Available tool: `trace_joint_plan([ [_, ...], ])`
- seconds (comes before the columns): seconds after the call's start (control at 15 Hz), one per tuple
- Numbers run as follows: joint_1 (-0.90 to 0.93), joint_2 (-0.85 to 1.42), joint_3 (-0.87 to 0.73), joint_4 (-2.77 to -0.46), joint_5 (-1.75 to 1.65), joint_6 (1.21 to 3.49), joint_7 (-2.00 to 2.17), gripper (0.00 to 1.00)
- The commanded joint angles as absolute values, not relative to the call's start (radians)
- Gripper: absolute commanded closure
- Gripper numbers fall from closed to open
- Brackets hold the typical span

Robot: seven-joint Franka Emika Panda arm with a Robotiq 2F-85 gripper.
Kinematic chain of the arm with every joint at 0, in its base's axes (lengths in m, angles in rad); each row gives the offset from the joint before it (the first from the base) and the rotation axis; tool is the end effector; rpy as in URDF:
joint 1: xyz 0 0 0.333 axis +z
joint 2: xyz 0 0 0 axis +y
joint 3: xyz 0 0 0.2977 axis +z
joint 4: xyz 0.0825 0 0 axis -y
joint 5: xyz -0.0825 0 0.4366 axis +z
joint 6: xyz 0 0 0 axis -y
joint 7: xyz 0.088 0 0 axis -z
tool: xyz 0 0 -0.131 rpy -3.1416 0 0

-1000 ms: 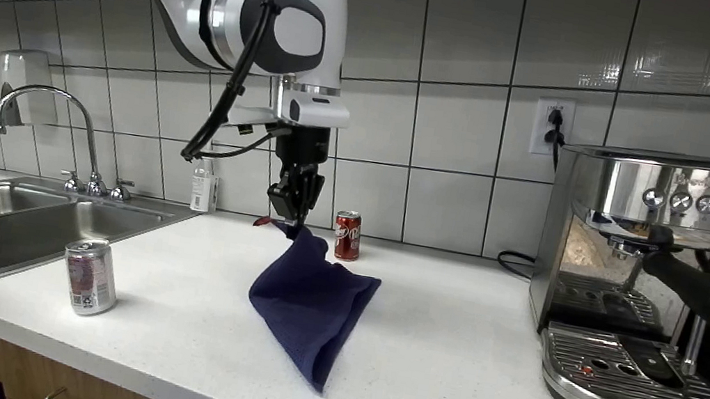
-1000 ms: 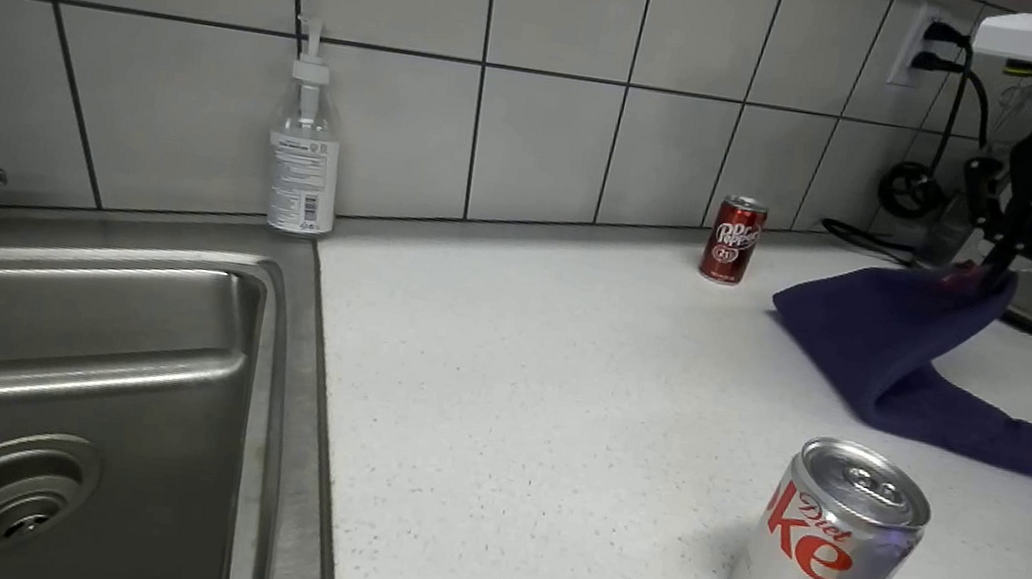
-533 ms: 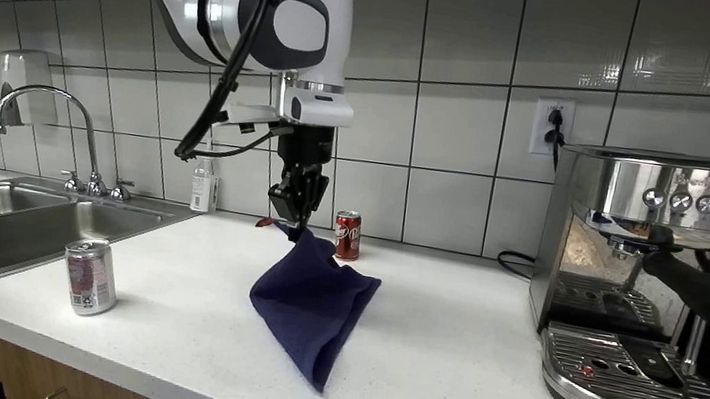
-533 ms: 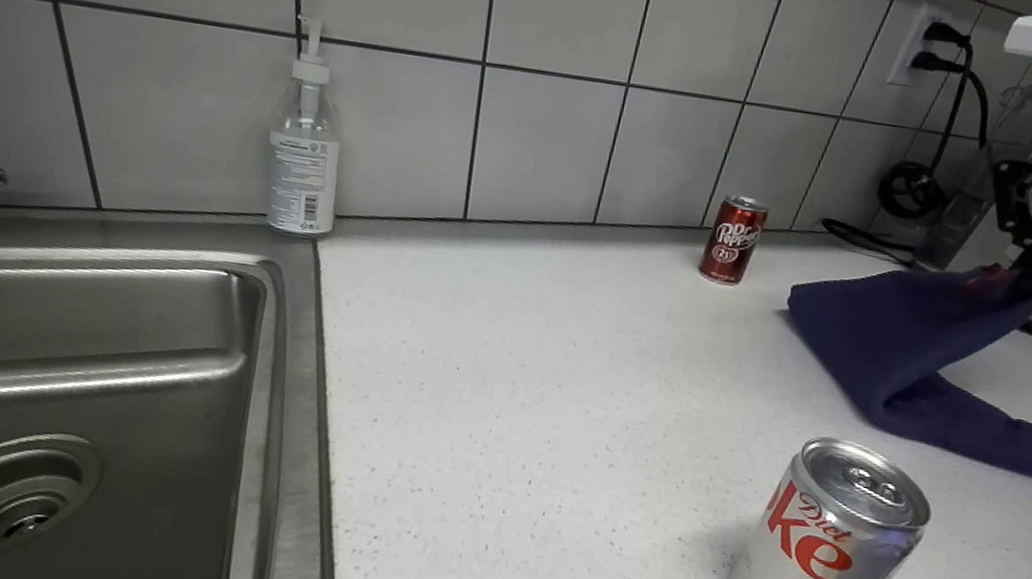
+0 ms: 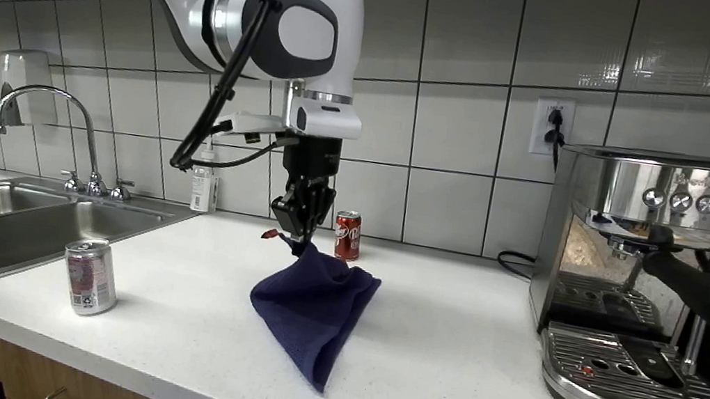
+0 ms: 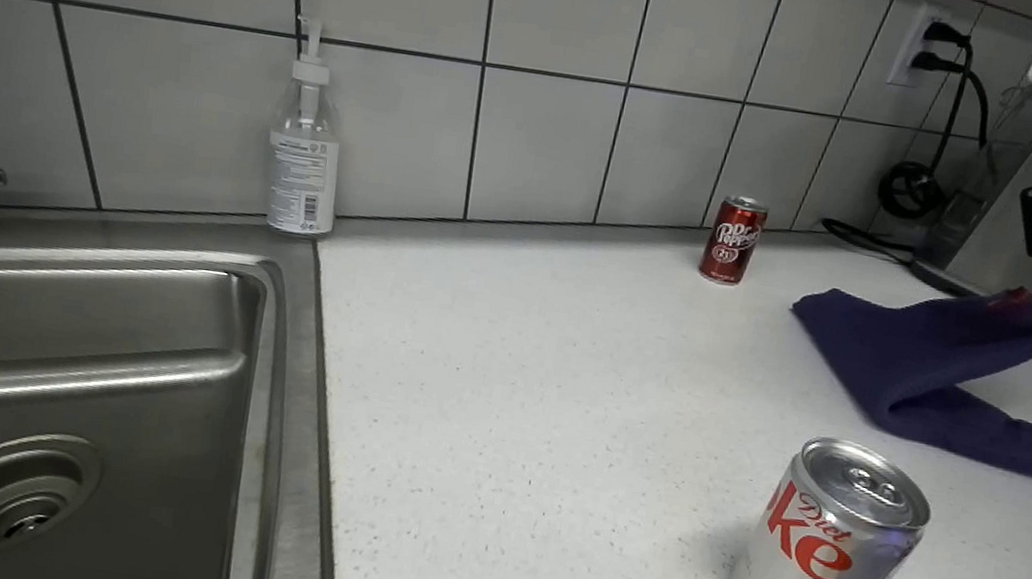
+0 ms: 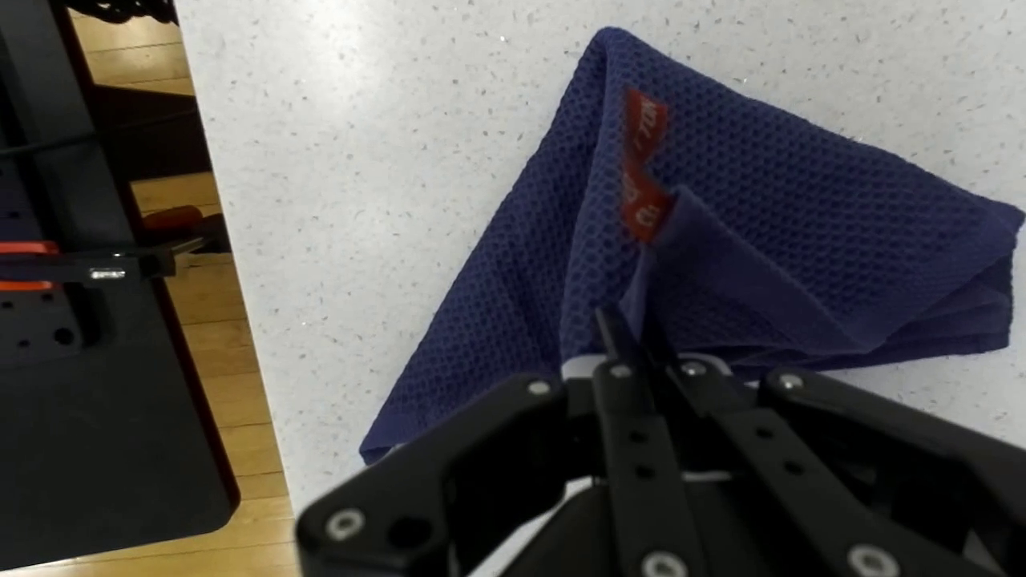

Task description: Fold the blue towel twice in a triangular shape

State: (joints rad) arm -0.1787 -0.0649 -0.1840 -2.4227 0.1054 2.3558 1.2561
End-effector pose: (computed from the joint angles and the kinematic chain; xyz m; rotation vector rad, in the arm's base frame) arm 0.4853 -0.1795 0.2529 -2.0306 2.2954 0.0621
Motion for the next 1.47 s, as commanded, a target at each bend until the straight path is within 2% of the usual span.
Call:
trace_joint_plan([
  [0.0,-0.199,-0.094,-0.184,-2.446,0.084,2.351,1.285,0.99],
  [0.53,-0.204,-0.098,-0.185,-2.467,0.072,2.354,1.289,0.99],
  [0.6,-0.204,-0.100,-0.186,-2.468,0.073,2.350,1.289,0.72],
  [0.67,-0.204,-0.101,-0.186,-2.469,0.074,2.349,1.287,0.71],
  [0.8,-0.204,-0.102,-0.186,-2.469,0.074,2.348,1.288,0.58],
  [1.27,-0.203,-0.102,-0.185,-2.468,0.072,2.346,1.288,0.05],
  [1.4,-0.203,-0.103,-0.184,-2.469,0.071,2.347,1.287,0.00],
])
